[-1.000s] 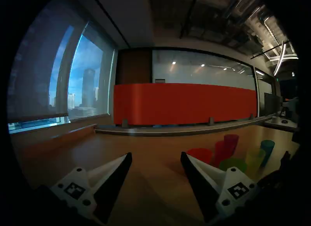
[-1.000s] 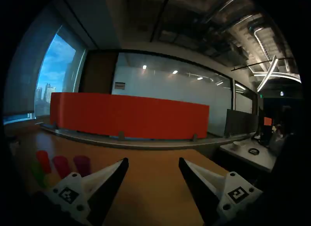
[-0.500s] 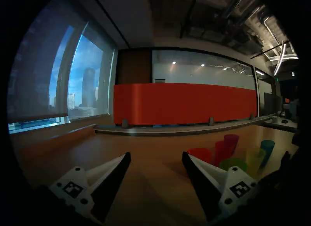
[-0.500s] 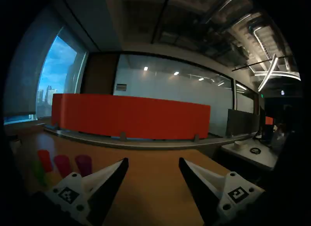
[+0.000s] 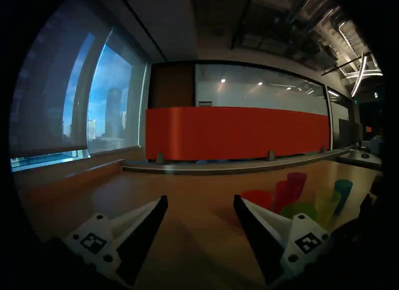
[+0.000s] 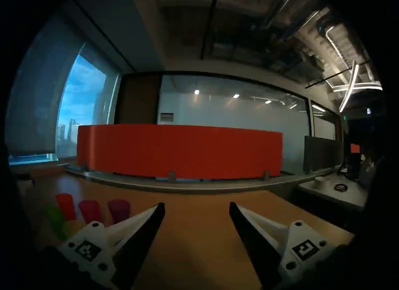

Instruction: Pour water

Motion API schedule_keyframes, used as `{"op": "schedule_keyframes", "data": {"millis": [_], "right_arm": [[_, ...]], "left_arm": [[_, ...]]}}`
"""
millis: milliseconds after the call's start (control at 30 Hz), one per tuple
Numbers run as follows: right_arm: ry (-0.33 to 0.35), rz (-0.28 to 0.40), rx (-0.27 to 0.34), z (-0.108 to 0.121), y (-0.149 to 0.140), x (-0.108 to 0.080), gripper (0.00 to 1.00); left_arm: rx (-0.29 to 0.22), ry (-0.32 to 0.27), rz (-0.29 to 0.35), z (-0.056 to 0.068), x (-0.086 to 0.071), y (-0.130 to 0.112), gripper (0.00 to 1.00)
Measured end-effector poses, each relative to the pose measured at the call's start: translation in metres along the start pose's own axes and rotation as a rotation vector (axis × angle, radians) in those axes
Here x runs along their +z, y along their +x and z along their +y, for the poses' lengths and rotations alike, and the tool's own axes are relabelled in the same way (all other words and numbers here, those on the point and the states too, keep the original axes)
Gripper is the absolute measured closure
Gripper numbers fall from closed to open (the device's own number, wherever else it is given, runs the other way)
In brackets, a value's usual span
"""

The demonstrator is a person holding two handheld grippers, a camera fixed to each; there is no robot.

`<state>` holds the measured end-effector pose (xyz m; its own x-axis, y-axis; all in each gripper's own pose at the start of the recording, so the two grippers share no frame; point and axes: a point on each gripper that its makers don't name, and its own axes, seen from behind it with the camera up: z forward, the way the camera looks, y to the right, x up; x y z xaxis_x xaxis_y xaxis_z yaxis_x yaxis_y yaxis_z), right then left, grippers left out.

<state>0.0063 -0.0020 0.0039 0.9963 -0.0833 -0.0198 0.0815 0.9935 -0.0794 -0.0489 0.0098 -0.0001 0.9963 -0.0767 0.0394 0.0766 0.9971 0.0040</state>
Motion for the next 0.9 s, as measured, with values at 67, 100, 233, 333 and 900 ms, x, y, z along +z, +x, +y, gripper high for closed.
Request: {"op": "schedule_keyframes", "data": {"millis": [67,100,233,333,900], "right_arm": [[0.014,-0.001,0.019,-0.003,-0.005,0.003,0.00],[0.021,-0.001,0.029,-0.004,-0.008,0.004,0.00],[0.035,0.003,0.064,-0.005,-0.017,0.007,0.00],[0.041,0.007,0.072,-0.002,-0.023,0.007,0.00],[0.049,-0.002,0.055,0.003,-0.039,0.001,0.00]], "left_arm": [[0.000,0.000,0.000,0.000,0.000,0.000,0.02],[0.000,0.000,0.000,0.000,0.000,0.000,0.02],[0.000,0.000,0.000,0.000,0.000,0.000,0.02],[0.000,0.000,0.000,0.000,0.000,0.000,0.02],[0.000,0.000,0.000,0.000,0.000,0.000,0.02]]}}
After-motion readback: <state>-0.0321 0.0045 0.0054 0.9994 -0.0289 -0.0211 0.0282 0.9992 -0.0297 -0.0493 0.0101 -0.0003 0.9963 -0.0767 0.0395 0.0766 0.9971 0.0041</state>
